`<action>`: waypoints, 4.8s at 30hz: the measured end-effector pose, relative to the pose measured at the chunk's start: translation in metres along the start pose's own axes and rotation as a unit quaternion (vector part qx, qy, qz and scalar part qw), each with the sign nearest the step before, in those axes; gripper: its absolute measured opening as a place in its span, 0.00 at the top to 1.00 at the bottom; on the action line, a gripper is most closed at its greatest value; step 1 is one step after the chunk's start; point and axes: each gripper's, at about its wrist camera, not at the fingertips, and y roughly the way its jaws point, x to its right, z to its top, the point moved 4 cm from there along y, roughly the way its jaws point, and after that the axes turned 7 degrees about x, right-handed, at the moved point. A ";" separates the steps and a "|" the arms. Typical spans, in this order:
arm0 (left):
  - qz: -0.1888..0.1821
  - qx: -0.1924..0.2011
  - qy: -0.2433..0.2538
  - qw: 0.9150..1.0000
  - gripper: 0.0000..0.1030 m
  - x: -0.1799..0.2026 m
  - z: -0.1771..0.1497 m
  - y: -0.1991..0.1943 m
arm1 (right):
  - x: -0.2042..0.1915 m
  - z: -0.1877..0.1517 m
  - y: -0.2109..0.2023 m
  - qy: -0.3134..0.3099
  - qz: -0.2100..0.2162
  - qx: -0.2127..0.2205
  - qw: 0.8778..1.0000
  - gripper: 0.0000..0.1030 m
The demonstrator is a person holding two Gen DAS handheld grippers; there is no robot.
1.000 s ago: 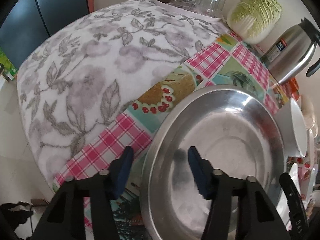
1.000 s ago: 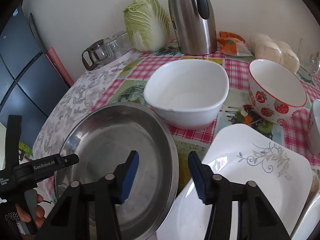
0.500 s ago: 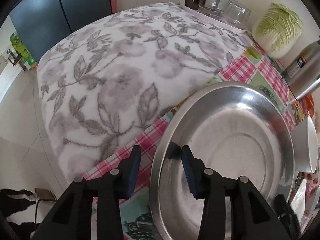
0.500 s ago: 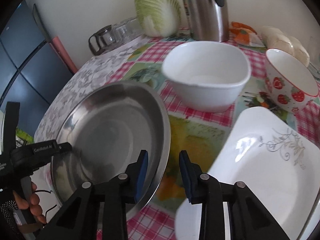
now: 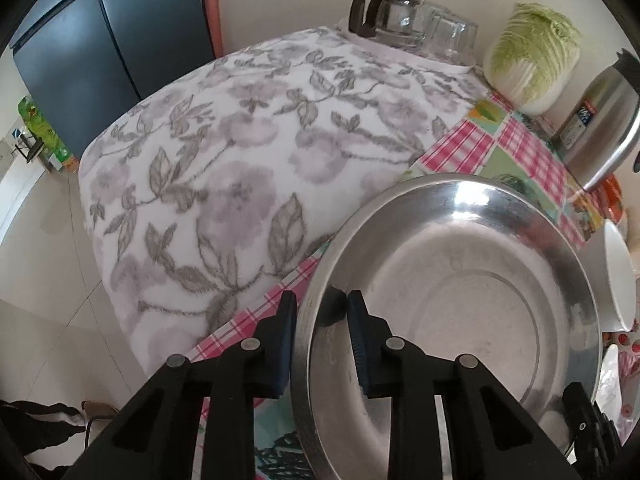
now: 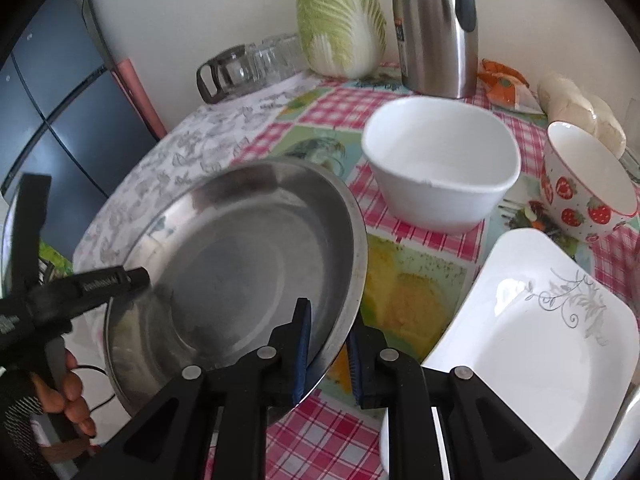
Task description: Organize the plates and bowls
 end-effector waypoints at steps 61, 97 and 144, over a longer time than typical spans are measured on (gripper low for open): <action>-0.157 0.076 0.218 0.960 0.75 0.201 -0.090 -0.127 | 0.171 -0.034 -0.182 0.082 -0.126 0.053 0.987 0.80; -0.120 -0.004 0.267 0.956 0.74 0.203 -0.105 -0.085 | 0.182 -0.055 -0.128 0.064 -0.154 -0.045 0.985 0.76; -0.240 0.099 0.268 0.928 0.00 0.229 -0.093 -0.142 | 0.211 -0.036 -0.164 0.122 -0.174 0.045 0.976 0.00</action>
